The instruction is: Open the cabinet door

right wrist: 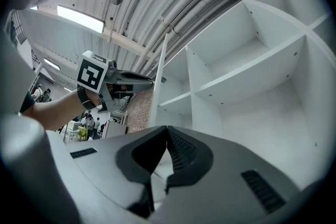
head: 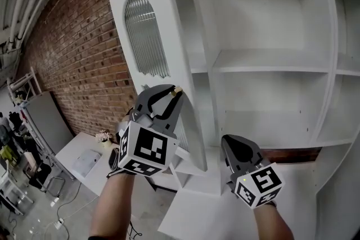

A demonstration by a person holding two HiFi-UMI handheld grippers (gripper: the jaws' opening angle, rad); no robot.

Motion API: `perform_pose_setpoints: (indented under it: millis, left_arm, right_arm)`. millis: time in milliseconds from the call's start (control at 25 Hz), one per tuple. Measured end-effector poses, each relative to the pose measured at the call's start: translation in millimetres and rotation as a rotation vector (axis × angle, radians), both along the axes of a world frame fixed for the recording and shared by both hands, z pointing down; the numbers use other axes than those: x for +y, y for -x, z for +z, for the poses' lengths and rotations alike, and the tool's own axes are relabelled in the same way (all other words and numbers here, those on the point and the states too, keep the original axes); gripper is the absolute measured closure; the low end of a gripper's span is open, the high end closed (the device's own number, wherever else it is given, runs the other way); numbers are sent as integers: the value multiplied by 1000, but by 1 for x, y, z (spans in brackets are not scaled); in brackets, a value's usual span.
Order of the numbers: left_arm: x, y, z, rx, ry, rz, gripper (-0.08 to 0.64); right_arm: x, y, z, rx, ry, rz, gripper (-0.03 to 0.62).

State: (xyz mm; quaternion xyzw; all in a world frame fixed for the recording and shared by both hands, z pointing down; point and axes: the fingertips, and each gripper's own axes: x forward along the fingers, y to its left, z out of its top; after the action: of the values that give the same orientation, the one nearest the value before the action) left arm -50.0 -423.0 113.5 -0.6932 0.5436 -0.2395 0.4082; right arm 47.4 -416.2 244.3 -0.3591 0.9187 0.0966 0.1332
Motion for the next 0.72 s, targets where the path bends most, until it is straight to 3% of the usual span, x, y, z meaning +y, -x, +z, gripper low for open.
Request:
perform_pose_setpoints:
  millis: [720]
  left_arm:
    - [75,66,-1,49,9,167,479]
  right_arm:
    - [50,62,-15,16,-24,80,588]
